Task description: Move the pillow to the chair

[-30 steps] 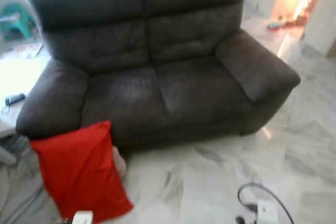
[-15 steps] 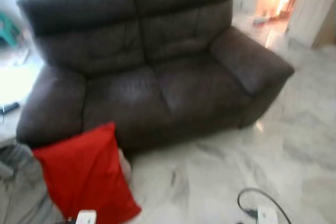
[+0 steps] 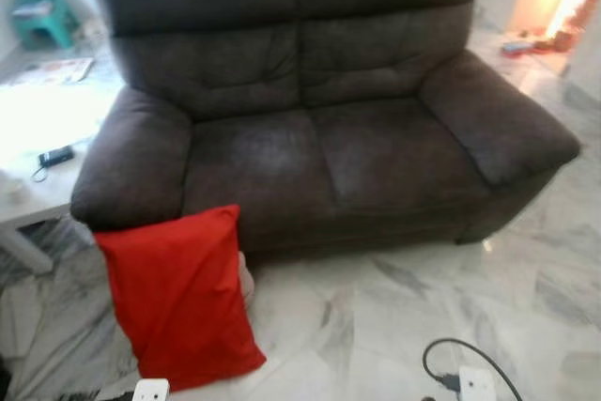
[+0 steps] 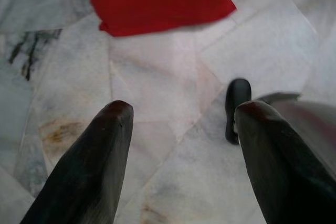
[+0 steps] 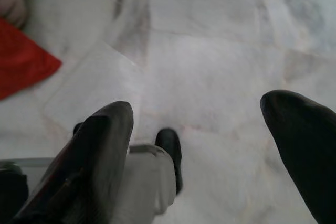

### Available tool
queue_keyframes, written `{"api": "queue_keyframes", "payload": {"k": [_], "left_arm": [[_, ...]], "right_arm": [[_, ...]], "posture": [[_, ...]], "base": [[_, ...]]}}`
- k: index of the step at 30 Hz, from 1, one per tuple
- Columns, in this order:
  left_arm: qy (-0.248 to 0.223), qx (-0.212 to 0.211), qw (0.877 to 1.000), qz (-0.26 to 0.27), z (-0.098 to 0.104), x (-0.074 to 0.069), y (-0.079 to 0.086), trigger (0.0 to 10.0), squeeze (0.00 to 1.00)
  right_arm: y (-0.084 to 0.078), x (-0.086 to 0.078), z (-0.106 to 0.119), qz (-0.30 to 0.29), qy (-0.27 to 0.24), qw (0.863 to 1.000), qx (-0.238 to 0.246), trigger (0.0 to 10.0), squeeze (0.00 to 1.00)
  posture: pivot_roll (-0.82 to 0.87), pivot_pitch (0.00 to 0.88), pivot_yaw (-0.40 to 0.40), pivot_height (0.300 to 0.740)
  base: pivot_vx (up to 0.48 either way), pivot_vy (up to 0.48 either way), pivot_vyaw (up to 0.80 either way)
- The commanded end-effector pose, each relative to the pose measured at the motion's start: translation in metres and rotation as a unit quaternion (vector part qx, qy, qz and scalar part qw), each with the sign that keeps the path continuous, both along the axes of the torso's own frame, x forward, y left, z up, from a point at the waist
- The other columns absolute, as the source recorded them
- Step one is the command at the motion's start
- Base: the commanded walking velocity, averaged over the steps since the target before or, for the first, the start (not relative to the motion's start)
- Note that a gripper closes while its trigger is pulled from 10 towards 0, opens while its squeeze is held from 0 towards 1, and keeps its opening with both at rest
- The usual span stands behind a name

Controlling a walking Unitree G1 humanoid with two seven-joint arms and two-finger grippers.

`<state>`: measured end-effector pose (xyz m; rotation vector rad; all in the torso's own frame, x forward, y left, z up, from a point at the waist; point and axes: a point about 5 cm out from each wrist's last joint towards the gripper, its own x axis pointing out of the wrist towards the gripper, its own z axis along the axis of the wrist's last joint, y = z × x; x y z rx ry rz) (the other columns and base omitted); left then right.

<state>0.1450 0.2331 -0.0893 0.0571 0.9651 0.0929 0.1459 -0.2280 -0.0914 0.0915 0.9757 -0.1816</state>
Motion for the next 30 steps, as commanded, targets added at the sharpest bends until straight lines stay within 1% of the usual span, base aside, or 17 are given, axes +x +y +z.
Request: {"api": "queue_keyframes", "payload": {"k": [1, 9, 17, 19, 30], "left_arm": [[0.010, -0.002, 1.000, 0.004, -0.0020, -0.0051, 0.0008, 10.0, 0.00], [0.004, -0.004, 1.000, 0.007, -0.0016, -0.0030, -0.0011, 10.0, 0.00], [0.001, -0.009, 1.000, 0.013, -0.0015, -0.0026, -0.0017, 10.0, 0.00], [0.001, -0.010, 1.000, 0.013, -0.0014, -0.0026, -0.0017, 10.0, 0.00], [0.002, -0.009, 1.000, 0.016, -0.0015, -0.0033, -0.0006, 10.0, 0.00]], "right_arm": [[-0.0028, 0.0004, 0.0009, -0.002, -0.002, 1.000, -0.003, 10.0, 0.00], [-0.0057, 0.0051, 0.0035, 0.007, -0.008, 1.000, -0.008, 10.0, 0.00], [-0.0013, 0.0078, 0.0036, 0.010, -0.012, 1.000, -0.007, 10.0, 0.00], [-0.0011, 0.0074, 0.0033, 0.000, -0.014, 1.000, -0.002, 10.0, 0.00], [-0.0057, 0.0067, 0.0041, -0.004, -0.013, 1.000, -0.003, 10.0, 0.00]], "posture": [[-0.05, 0.000, 0.050, 0.740], [-0.06, 0.000, 0.037, 0.740], [-0.05, 0.000, 0.035, 0.740], [-0.05, 0.000, 0.035, 0.740], [-0.05, 0.000, 0.038, 0.740]], "base": [[0.000, 0.000, 0.80], [0.000, 0.000, 0.80], [0.000, 0.000, 0.77], [0.000, 0.000, 0.00], [0.000, 0.000, 0.00]]}}
